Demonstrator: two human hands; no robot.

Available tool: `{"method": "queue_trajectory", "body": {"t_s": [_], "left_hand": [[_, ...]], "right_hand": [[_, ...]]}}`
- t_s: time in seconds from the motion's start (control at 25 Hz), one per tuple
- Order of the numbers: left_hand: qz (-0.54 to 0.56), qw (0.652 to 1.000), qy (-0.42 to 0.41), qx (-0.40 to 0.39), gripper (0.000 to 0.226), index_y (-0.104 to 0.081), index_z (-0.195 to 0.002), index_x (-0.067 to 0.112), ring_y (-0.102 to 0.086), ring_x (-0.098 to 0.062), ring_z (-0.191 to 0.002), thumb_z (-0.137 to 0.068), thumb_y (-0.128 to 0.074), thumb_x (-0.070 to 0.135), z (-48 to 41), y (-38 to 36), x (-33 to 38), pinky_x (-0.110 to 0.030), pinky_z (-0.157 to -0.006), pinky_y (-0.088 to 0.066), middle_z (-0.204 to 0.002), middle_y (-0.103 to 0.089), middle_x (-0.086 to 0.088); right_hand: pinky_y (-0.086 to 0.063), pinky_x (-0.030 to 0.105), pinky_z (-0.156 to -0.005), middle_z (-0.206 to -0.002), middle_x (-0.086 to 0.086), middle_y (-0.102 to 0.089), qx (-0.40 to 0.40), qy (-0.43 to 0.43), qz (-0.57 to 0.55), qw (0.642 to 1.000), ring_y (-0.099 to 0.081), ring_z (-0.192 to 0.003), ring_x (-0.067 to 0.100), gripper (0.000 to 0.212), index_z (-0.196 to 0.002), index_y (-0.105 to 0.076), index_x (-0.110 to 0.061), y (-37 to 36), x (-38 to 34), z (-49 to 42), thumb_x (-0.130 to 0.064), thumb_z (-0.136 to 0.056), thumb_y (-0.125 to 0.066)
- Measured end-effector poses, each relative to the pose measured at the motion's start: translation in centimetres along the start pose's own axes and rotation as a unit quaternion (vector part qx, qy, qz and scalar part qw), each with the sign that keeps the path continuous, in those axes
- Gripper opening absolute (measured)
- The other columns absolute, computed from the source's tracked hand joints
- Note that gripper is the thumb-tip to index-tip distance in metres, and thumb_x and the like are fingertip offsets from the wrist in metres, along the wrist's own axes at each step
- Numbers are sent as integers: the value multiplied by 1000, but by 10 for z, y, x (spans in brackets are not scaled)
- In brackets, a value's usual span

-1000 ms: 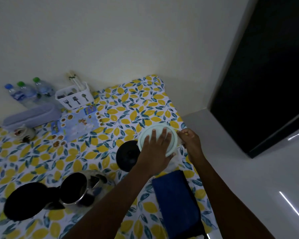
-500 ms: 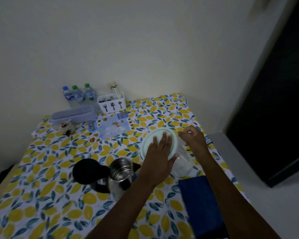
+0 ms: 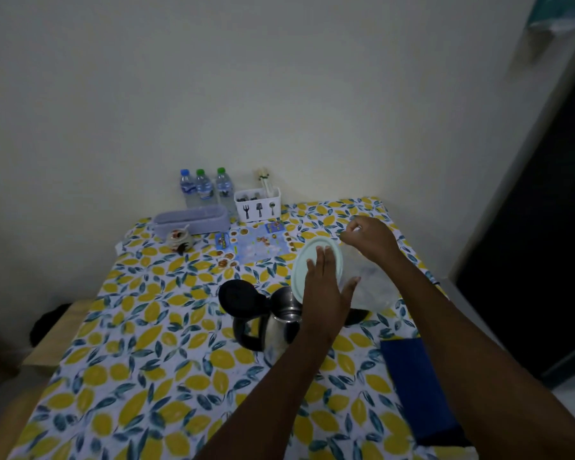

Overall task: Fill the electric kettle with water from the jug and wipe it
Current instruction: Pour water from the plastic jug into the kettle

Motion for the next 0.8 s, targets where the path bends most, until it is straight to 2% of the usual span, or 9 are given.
{"method": "queue_trajectory", "body": {"t_s": [0.08,0.16,0.24,0.48,0.8], "left_hand": [[-6,1000,-6,1,83,-3,-151,15,-3,-30,-150,-91,-44,55,1,3,-2,-38,-121,-8,-163,-5,-6],[12,1000,8,-3,83,0,-151,15,-1,-30,-150,-92,-48,50,1,6,-2,-40,-121,-10,-163,-2,-5],[27,999,20,-2,81,1,-151,16,0,-30,-149,-94,-50,44,0,9,-1,-44,-121,-13,-163,0,-4],[42,999,33,10,78,1,-151,13,1,-28,-150,-96,-51,36,4,14,4,-48,-119,-26,-163,-1,-5],[54,998,26,35,77,0,-151,13,-2,-28,-150,-97,-50,36,5,16,14,-46,-119,-27,-163,-4,-5]], "right_hand": [[-30,25,-47,-55,-7,-50,-11,12,30,999,-45,-50,9,18,-52,-50,-26,-3,-10,-1,-39,-58,-60],[-20,25,-45,-45,-5,-33,-21,32,50,998,-29,-41,10,32,-44,-35,-23,-6,-18,-1,-35,-59,-60],[-14,27,-47,-45,-3,-21,-24,50,70,996,-19,-42,12,40,-44,-25,-21,-8,-23,-2,-31,-61,-60],[-20,32,-50,-46,0,-23,-33,71,138,987,-26,-46,17,48,-45,-26,-19,-11,-31,-3,-27,-72,-64],[-27,34,-54,-51,2,-29,-31,86,188,978,-36,-53,21,44,-47,-31,-18,-5,-37,-9,-33,-75,-61]]}}
Point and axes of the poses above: each hand's wrist, its own z-axis away from the middle knuckle, its own y-axis out of the back of the hand, x = y × z, the point moved 3 cm from there along -z, towards the middle knuckle
